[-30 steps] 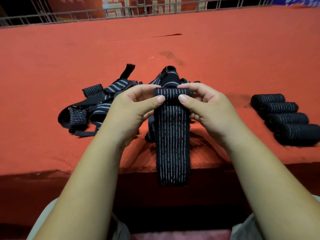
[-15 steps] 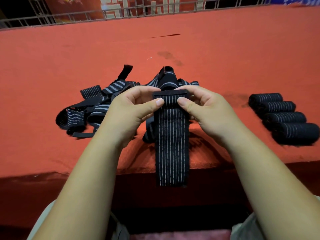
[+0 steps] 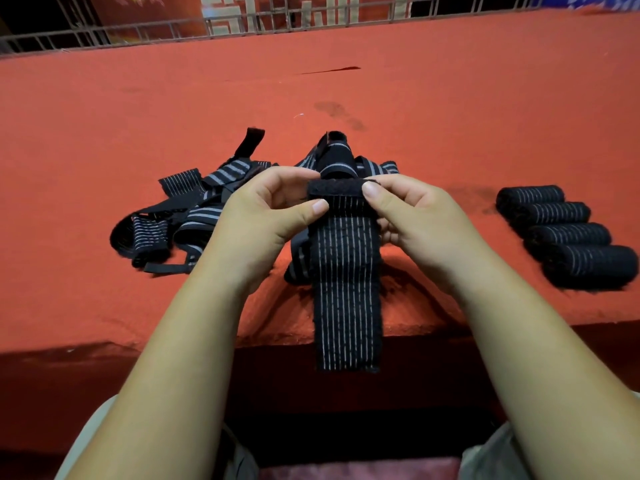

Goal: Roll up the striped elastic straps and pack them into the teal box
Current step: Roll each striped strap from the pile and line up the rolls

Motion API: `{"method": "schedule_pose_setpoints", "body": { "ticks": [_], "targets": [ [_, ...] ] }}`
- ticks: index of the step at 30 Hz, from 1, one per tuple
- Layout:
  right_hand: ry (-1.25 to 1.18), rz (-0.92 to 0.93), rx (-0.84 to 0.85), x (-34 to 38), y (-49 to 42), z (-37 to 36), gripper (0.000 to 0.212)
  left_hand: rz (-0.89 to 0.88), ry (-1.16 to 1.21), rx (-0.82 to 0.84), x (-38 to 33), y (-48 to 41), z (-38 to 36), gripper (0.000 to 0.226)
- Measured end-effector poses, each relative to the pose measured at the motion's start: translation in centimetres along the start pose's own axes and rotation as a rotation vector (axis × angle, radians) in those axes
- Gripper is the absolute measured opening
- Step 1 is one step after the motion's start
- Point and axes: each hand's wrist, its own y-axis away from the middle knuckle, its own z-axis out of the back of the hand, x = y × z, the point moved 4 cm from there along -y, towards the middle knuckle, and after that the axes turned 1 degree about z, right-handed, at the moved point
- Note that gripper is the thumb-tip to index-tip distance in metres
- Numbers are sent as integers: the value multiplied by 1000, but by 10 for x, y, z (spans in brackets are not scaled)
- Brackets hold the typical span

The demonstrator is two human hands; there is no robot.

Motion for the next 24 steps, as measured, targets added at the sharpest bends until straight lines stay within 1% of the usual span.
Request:
{"method": "schedule_pose_setpoints", "body": {
  "ticks": [6,12,16,19,21,24],
  "targets": [
    [-71,33,0,3,1,0,23,94,-11,6,3,2,4,18],
    [-32,52,32,4,2,2,27,82,23,-12,-1,3,5,21],
    [70,51,-31,3,0,4,25,67,29,-32,-4,5,5,29],
    [115,68,-46,3,-1,6,27,71,26,-38,-6,6,4,32],
    [101,78,-73,3,-1,7,29,76,33,-46,-7,7,2,28],
    [60,74,-133,4,-1,7,32,56,10,-114,-13,10,1,17]
  ]
}}
